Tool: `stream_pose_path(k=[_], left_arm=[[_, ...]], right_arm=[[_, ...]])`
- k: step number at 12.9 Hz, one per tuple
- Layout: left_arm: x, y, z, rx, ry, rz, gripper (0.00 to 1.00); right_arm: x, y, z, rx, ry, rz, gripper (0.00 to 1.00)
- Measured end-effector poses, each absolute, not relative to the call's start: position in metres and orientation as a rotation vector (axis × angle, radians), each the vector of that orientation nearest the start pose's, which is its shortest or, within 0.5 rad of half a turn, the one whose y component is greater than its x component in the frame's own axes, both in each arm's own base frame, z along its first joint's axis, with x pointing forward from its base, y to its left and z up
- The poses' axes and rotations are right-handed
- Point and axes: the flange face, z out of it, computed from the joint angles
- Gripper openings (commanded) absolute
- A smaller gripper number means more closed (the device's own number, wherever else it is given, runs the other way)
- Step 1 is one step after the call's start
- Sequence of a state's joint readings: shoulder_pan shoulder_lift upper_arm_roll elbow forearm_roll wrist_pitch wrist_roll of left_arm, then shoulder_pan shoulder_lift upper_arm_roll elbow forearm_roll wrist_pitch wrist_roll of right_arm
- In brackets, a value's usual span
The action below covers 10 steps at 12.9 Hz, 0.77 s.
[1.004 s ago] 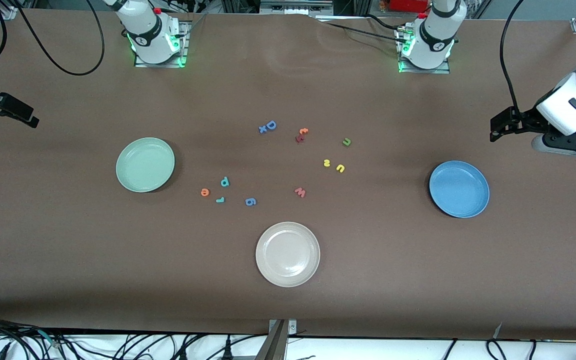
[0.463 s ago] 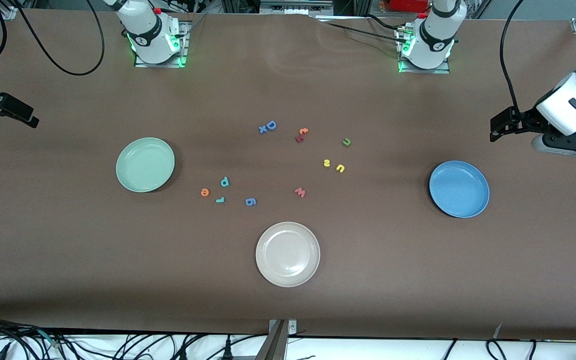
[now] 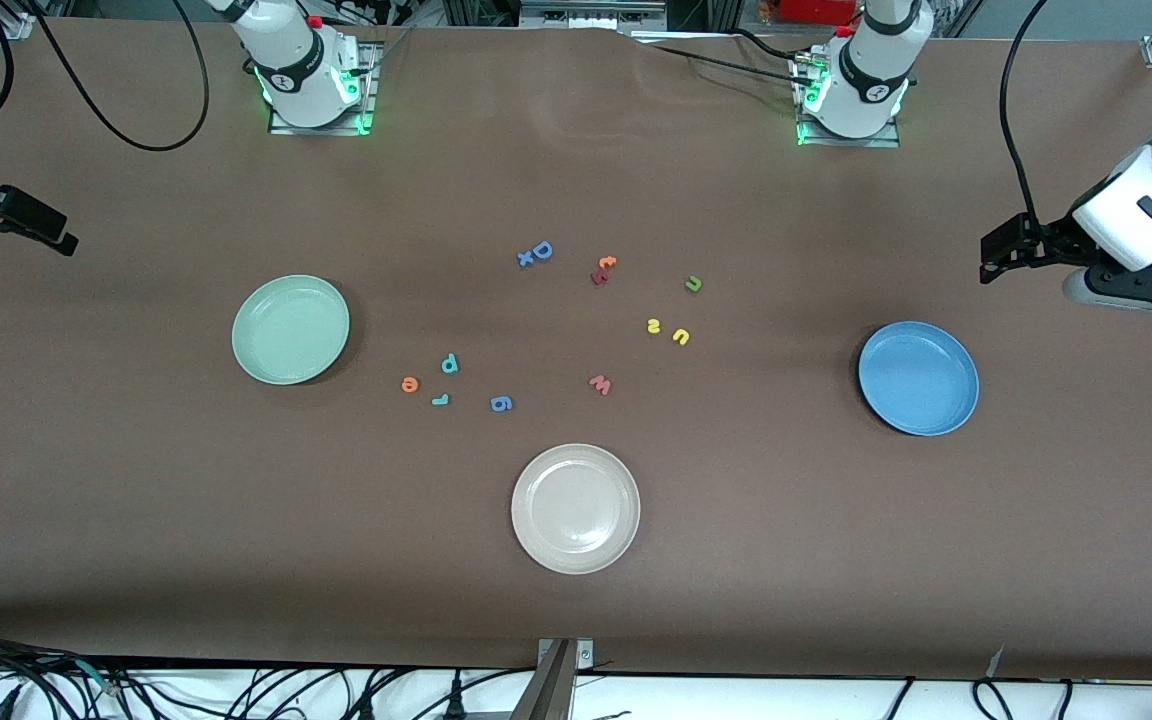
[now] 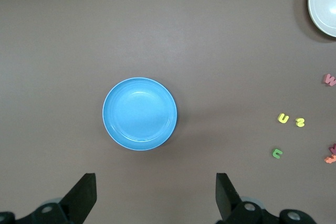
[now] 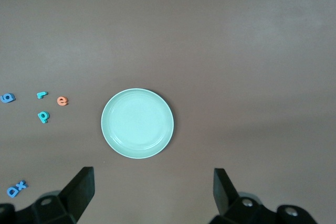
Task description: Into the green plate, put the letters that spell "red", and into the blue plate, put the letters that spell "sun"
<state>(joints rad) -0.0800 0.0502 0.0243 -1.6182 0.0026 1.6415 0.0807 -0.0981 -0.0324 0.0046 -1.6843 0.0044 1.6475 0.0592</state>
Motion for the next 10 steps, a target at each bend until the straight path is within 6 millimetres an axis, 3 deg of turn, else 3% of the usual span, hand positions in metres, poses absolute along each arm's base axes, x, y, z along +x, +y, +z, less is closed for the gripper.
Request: stream_pose_path(k=[10], left_arm=[[0.573,-0.032,0.580,-3.131,0.214,0.042,1.00]], right_arm=[[0.540,-0.048,0.584,-3.124,0.234,0.149,1.00]])
